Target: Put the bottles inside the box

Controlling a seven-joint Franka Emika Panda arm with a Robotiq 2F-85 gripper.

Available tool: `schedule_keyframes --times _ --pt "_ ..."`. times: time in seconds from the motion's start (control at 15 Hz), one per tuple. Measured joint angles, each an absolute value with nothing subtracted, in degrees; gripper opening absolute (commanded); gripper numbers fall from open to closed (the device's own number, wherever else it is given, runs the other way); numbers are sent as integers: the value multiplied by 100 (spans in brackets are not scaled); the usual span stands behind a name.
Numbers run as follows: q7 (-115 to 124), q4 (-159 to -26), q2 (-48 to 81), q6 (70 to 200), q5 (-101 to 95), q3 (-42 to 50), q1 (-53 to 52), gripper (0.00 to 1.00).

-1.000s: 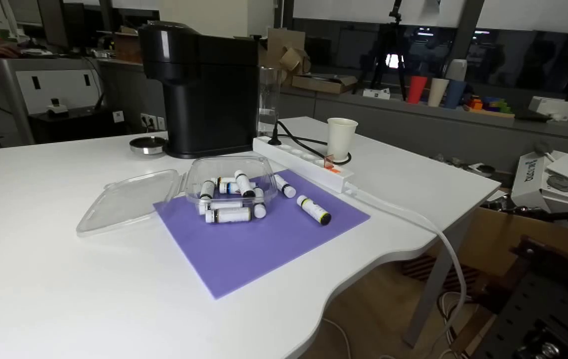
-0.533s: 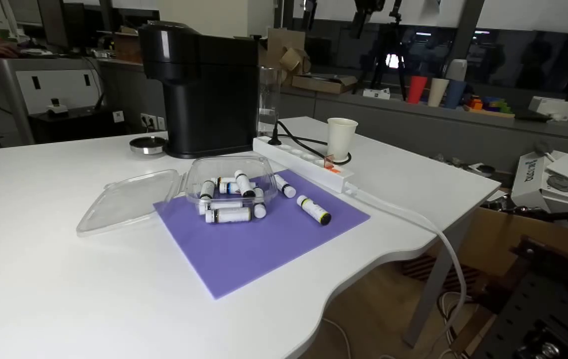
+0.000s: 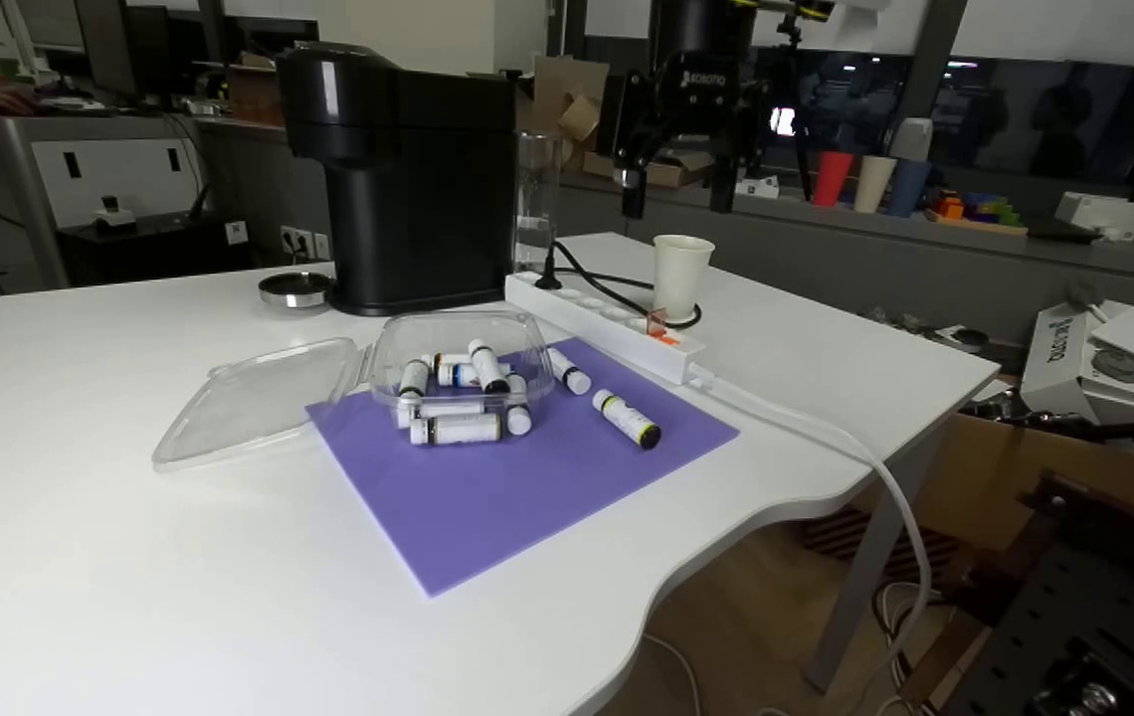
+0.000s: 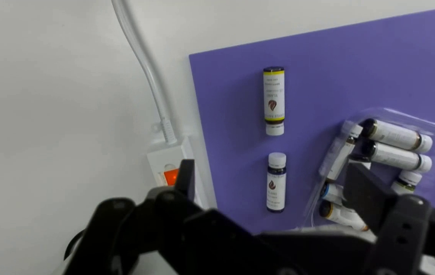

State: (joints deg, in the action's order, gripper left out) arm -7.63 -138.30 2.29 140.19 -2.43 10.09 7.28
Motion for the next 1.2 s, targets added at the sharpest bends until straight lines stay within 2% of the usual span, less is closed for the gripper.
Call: schedule_keyframes --times 0.93,1.2 --pt "-1019 -14036 1741 14715 -722 745 657 100" --pt "-1019 -14031 2054 15263 -719 745 692 100"
